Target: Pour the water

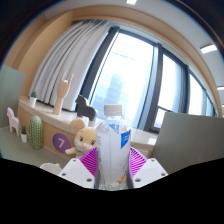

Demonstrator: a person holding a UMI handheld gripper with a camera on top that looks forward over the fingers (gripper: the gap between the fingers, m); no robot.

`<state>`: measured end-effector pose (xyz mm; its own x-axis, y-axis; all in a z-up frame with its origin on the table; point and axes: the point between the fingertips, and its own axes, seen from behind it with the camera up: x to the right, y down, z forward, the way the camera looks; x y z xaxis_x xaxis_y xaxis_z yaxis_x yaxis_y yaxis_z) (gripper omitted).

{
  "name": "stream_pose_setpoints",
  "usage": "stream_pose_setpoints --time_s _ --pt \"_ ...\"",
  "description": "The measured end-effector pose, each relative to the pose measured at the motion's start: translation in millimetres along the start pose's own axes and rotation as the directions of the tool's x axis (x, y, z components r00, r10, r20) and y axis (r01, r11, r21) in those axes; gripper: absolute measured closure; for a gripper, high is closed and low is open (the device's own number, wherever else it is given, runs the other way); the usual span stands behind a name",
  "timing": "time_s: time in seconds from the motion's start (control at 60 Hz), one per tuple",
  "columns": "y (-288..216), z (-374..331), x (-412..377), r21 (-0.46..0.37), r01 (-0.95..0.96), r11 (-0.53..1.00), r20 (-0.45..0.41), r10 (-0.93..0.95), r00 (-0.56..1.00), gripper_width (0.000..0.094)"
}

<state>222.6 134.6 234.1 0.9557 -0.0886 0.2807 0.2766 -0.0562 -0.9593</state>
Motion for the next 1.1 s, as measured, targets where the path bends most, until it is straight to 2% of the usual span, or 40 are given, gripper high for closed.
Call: stream_pose_setpoints --time_s 0.067,0.15,0.483,0.517,0.7,0.867,0.9,1.017,1.1 --pt "17.7 6.7 4.0 -0.030 -0.118 0.993 0.033 0.119 0.992 0.0559" --pt "46.9 13.5 2.7 -0.076 -0.193 0.978 0.030 0.195 0.980 0.0559" --pt "132.5 28.3 -21.7 -0.170 -0.267 0.949 0.030 0.276 0.961 0.0560" --pt "127.7 27.3 -19.5 -0.133 -0.261 0.956 0.031 0.268 0.963 0.0561" --pt "129.3 24.9 -20.1 -0.123 -0.269 0.955 0.014 0.273 0.962 0.0554" --pt "131.2 24.3 -15.1 -0.123 -0.295 0.947 -0.006 0.297 0.955 0.0402" --pt "136.3 23.1 -15.7 -0.144 -0.306 0.941 -0.015 0.307 0.952 0.0369" --pt "150.3 8.4 -16.5 -0.204 -0.339 0.918 -0.047 0.337 0.940 0.0152" --pt "155.7 -13.3 -21.2 -0.231 -0.333 0.914 -0.045 0.332 0.942 0.0110"
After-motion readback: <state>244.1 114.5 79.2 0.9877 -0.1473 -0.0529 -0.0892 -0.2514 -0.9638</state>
